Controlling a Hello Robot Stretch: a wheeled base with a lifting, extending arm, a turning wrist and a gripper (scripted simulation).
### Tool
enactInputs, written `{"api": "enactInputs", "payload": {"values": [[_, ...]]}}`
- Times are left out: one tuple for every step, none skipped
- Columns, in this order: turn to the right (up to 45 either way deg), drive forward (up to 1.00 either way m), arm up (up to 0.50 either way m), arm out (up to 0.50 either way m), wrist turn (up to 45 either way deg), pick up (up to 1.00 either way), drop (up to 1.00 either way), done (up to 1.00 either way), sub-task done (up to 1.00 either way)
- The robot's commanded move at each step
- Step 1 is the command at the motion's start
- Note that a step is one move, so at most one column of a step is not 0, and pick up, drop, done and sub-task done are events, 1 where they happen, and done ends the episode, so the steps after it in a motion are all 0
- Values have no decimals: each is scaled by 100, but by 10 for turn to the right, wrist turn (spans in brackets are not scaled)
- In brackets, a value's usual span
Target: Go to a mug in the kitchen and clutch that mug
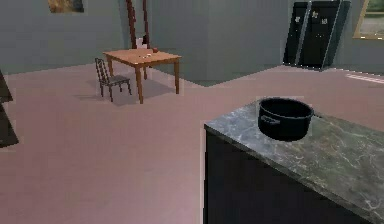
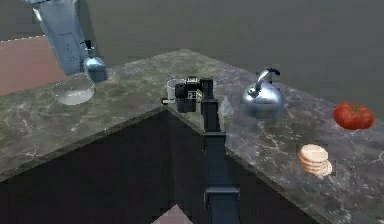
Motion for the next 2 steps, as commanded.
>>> {"api": "enactInputs", "payload": {"values": [[0,0,10,0,0,0,0,0,0],[0,0,0,0,0,0,0,100,0]]}}
